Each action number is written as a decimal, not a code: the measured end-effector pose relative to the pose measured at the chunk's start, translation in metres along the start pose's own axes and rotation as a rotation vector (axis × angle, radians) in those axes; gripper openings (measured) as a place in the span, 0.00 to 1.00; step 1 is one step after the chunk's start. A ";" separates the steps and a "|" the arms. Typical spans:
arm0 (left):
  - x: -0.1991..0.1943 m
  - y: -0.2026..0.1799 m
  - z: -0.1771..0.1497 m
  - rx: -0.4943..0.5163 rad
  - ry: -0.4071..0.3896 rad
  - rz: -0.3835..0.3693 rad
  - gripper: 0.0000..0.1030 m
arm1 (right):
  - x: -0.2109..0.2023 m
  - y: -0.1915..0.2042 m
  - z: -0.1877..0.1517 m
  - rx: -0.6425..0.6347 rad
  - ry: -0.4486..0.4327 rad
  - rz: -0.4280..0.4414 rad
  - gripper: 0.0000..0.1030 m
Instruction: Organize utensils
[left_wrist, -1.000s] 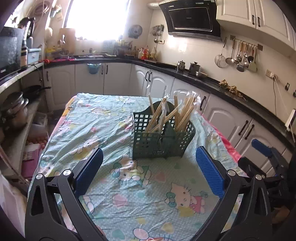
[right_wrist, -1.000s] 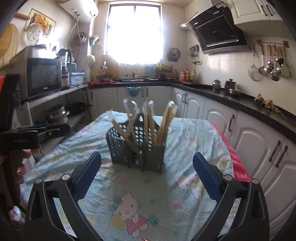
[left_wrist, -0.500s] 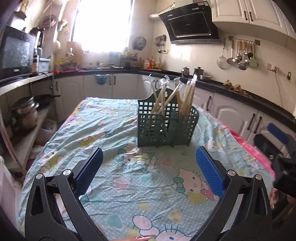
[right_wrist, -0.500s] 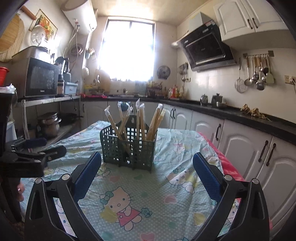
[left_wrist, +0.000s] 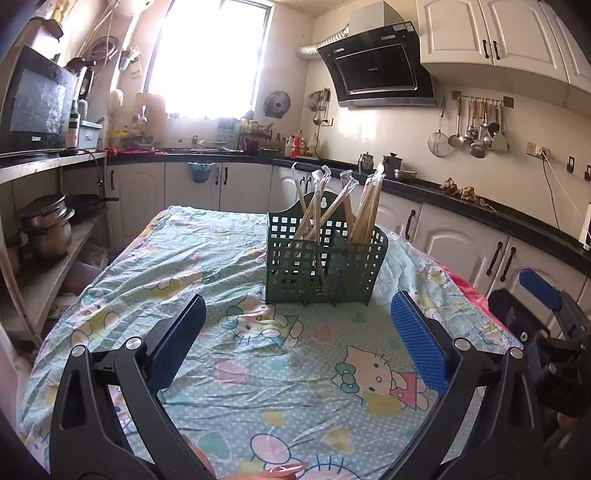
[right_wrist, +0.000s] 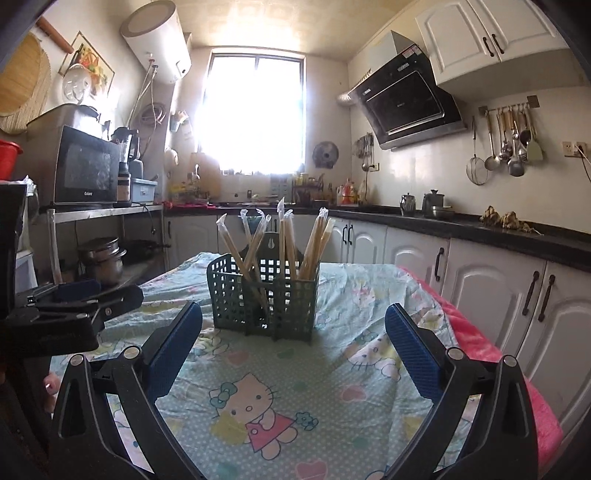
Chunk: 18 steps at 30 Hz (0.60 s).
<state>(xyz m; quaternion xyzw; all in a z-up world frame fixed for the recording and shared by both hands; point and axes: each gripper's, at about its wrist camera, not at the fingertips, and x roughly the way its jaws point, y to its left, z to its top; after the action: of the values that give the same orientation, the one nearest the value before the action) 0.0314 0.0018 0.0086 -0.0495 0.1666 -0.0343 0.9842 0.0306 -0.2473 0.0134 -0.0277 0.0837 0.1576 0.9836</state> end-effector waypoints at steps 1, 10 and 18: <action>0.000 0.000 0.000 -0.001 -0.001 -0.001 0.90 | 0.000 0.001 0.000 -0.002 -0.002 -0.001 0.94; 0.000 0.001 0.000 -0.004 0.005 -0.007 0.90 | -0.002 0.004 0.000 -0.017 -0.016 -0.002 0.94; -0.001 0.001 0.000 -0.005 0.000 -0.006 0.90 | -0.003 0.002 -0.001 -0.016 -0.019 -0.006 0.94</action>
<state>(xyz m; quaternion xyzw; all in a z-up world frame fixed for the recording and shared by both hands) 0.0308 0.0030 0.0090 -0.0523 0.1667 -0.0370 0.9839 0.0265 -0.2461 0.0129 -0.0341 0.0730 0.1558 0.9845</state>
